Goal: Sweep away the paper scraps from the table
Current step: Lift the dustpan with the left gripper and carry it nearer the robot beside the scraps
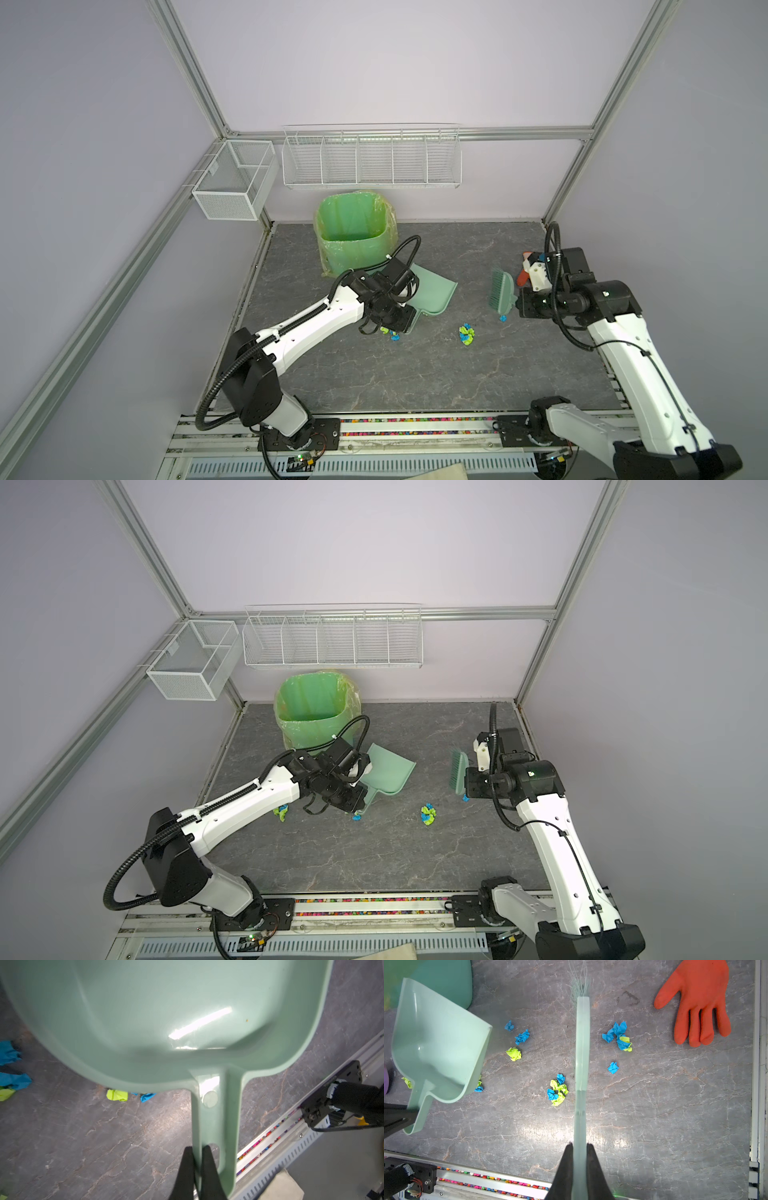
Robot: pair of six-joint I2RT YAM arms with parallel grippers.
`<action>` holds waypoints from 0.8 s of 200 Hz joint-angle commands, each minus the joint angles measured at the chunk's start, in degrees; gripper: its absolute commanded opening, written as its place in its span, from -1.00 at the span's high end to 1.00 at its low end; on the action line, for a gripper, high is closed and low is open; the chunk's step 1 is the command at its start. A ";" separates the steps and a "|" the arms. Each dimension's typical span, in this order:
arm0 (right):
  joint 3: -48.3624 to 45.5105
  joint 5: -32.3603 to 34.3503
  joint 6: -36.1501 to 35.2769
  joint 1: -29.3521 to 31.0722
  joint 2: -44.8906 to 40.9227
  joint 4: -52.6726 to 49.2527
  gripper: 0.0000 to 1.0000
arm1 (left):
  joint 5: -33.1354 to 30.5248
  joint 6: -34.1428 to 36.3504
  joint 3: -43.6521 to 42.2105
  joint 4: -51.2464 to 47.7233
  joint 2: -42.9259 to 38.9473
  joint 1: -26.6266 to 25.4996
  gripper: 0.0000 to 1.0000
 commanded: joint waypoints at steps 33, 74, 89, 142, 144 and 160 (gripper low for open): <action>0.52 -3.52 -0.40 -0.11 2.75 -1.49 0.85 | 6.83 -0.67 -6.03 -1.04 -4.68 -1.56 1.00; 1.15 -2.11 -3.61 -0.11 5.20 -3.59 0.86 | 11.45 0.68 -7.30 -2.72 -3.93 -2.61 1.00; 1.96 0.47 -4.18 -0.11 6.67 -5.57 0.85 | 11.52 0.62 -7.10 -2.23 -3.17 -3.07 1.00; 0.84 0.77 -4.44 -0.11 6.02 -8.05 0.86 | 0.88 1.00 -3.33 -6.44 1.35 -10.04 1.00; 0.67 0.73 -4.45 -0.11 5.98 -8.05 0.86 | 0.60 0.98 -3.20 -6.63 1.63 -10.26 1.00; -0.06 -0.38 -4.04 -0.02 5.53 -8.13 0.85 | -0.12 0.70 -3.54 -7.32 2.75 -10.88 1.00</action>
